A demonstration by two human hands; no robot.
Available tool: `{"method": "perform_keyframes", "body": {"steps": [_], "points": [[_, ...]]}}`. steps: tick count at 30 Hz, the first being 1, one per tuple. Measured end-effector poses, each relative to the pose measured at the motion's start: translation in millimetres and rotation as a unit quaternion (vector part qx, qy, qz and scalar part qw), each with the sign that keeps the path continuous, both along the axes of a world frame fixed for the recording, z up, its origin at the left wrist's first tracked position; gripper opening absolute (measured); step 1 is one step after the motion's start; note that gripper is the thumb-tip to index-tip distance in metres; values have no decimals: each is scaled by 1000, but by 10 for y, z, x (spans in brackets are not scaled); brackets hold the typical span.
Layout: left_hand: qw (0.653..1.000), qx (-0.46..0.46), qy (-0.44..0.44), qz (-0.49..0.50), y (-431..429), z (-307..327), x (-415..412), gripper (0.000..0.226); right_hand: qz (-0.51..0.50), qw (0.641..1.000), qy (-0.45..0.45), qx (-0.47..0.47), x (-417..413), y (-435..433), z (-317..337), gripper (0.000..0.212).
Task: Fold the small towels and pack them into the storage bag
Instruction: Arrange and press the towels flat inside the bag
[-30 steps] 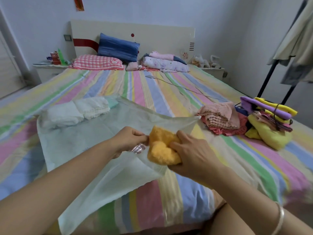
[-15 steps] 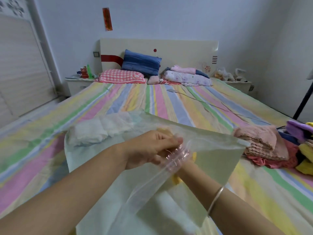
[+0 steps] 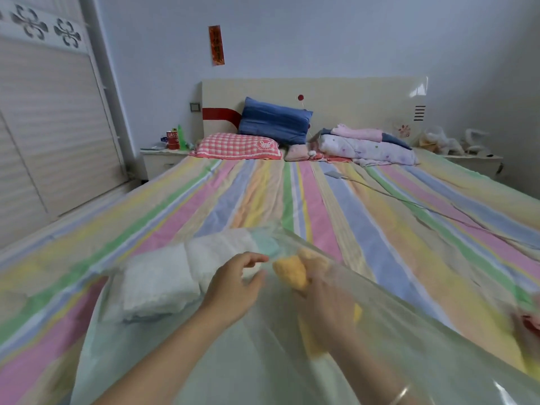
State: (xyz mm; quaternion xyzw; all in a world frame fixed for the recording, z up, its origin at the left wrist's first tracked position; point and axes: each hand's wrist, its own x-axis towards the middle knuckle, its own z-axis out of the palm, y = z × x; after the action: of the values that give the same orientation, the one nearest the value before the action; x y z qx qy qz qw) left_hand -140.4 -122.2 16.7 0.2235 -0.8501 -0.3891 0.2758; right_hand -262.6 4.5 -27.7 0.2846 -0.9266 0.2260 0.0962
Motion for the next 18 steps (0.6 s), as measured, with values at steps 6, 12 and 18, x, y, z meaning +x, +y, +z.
{"method": "perform_keyframes", "body": {"steps": [6, 12, 18], "points": [[982, -162, -93, -21, -679, -38, -543, 47, 21, 998, 25, -46, -399, -700, -35, 44], [965, -229, -98, -87, -1040, -294, -910, 60, 53, 992, 41, -102, -713, -1233, -95, 35], [957, -283, -48, -41, -1021, -391, -1080, 66, 80, 989, 106, -64, -901, -1590, -161, 22]]}}
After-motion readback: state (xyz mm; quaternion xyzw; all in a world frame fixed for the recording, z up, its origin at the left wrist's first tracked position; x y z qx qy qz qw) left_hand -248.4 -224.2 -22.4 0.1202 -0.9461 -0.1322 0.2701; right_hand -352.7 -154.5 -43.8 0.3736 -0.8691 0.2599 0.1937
